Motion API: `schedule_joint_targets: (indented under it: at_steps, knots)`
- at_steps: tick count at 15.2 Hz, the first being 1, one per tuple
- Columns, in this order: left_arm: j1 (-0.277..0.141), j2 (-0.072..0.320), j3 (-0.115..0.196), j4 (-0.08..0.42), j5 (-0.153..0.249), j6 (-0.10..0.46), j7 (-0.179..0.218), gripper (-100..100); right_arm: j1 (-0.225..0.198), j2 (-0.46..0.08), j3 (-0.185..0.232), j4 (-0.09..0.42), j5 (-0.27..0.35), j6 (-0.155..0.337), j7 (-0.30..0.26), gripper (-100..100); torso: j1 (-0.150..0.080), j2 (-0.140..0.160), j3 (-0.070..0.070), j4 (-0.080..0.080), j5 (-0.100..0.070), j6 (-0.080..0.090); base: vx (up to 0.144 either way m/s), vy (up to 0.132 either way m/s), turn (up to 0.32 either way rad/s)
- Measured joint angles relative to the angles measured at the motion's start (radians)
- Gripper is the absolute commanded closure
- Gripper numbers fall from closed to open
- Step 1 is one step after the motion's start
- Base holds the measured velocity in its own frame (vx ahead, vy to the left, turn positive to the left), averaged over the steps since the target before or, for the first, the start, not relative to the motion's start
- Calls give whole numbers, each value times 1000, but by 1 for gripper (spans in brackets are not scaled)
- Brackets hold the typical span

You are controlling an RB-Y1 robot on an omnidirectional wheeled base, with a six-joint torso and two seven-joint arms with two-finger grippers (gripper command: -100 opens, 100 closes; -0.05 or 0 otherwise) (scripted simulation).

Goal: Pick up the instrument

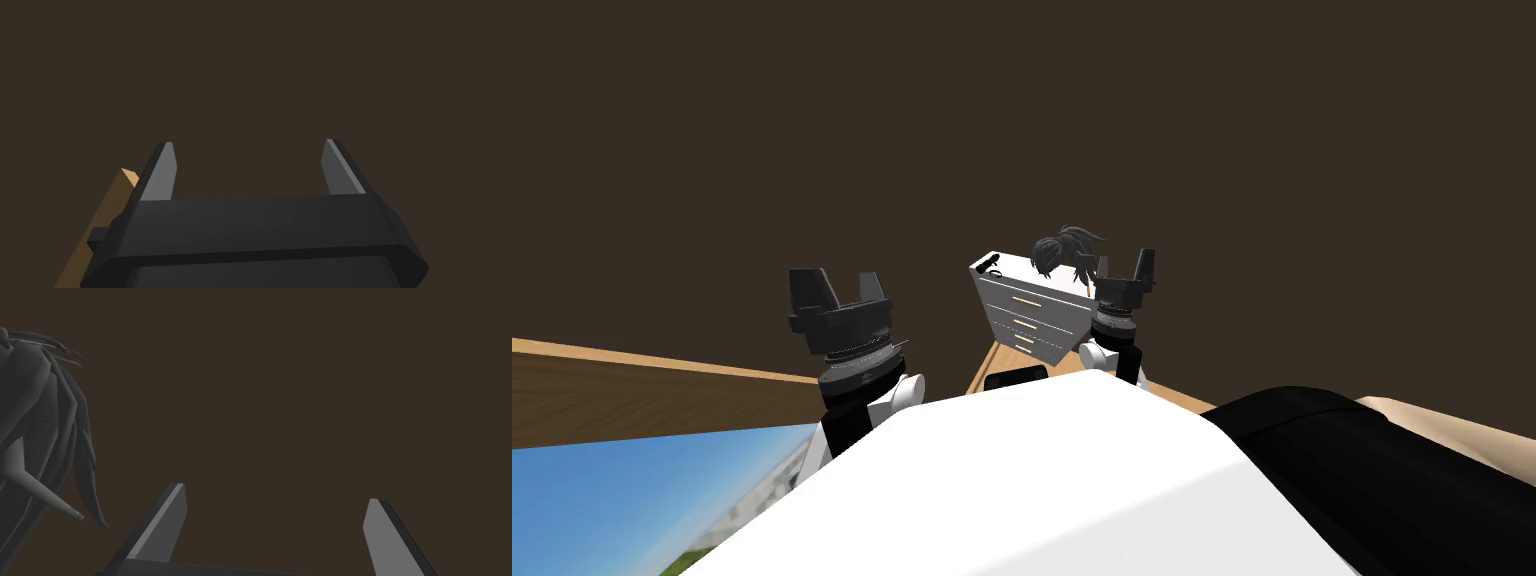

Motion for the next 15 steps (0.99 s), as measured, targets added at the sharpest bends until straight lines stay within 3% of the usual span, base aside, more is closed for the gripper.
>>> schedule_joint_targets:
  at_steps: [6, 15]
  knots:
    - [4, 111, 19, 7, 25, 68, 35, -100, 0, 0, 0, 0, 0, 0, 0, 0, 0, 0, 0, 0, 0, 0, 1, -9, -77]
    - [29, 269, 39, 7, 73, 226, 109, -100, 0, 0, 0, 0, 0, 0, 0, 0, -1, 0, 0, 0, 0, 0, 2, -11, -90]
